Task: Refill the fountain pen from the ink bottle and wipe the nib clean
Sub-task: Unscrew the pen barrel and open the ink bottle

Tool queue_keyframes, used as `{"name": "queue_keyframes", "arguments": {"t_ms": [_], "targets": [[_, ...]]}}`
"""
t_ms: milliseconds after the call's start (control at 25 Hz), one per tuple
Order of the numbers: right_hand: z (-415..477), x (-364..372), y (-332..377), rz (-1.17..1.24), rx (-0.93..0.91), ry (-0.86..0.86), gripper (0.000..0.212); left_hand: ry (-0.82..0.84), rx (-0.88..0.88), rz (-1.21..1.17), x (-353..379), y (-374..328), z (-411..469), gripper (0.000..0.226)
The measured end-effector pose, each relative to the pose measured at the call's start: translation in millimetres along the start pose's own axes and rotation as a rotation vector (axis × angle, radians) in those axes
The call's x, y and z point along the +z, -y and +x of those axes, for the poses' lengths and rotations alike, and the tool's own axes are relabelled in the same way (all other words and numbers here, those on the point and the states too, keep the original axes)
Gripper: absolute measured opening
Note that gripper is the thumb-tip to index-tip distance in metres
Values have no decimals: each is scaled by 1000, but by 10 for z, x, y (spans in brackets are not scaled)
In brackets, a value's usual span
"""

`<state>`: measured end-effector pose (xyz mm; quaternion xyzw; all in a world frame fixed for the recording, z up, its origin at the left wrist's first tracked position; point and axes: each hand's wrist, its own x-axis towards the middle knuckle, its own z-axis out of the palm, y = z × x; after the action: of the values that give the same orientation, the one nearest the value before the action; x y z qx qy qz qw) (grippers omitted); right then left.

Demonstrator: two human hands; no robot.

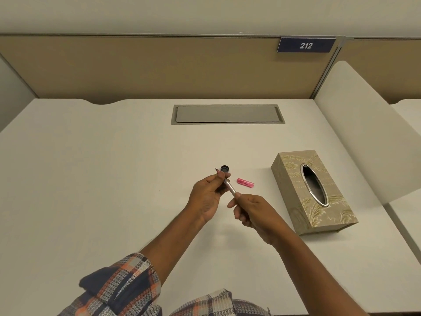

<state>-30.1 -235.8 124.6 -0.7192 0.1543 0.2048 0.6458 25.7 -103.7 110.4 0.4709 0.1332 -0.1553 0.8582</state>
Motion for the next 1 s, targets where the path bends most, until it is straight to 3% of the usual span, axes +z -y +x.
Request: {"name": "queue_keyframes", "arguments": {"t_ms": [280, 480, 600, 720, 840, 960, 1000], "targets": [[3, 37, -58, -157, -210, -248, 10, -74, 16, -61, 86, 25, -5, 15], [4, 15, -47, 13, -115, -251, 33, -96, 25, -82, 99, -3, -29, 21], [-3, -19, -60, 103, -158, -284, 7, -102, 35, -73, 123, -23, -67, 28], [-20, -13, -81, 191, -148, -273, 29, -111, 43, -68, 138, -49, -101, 31], [-50, 13, -48, 227, -51, -293, 28, -112, 49, -75, 145, -48, -122, 38], [-47, -9, -79, 202, -128, -333, 6, -129, 49, -93, 165, -49, -144, 36], [-57, -16, -90, 222, -153, -339, 9, -137, 48, -97, 173, -55, -151, 34]]}}
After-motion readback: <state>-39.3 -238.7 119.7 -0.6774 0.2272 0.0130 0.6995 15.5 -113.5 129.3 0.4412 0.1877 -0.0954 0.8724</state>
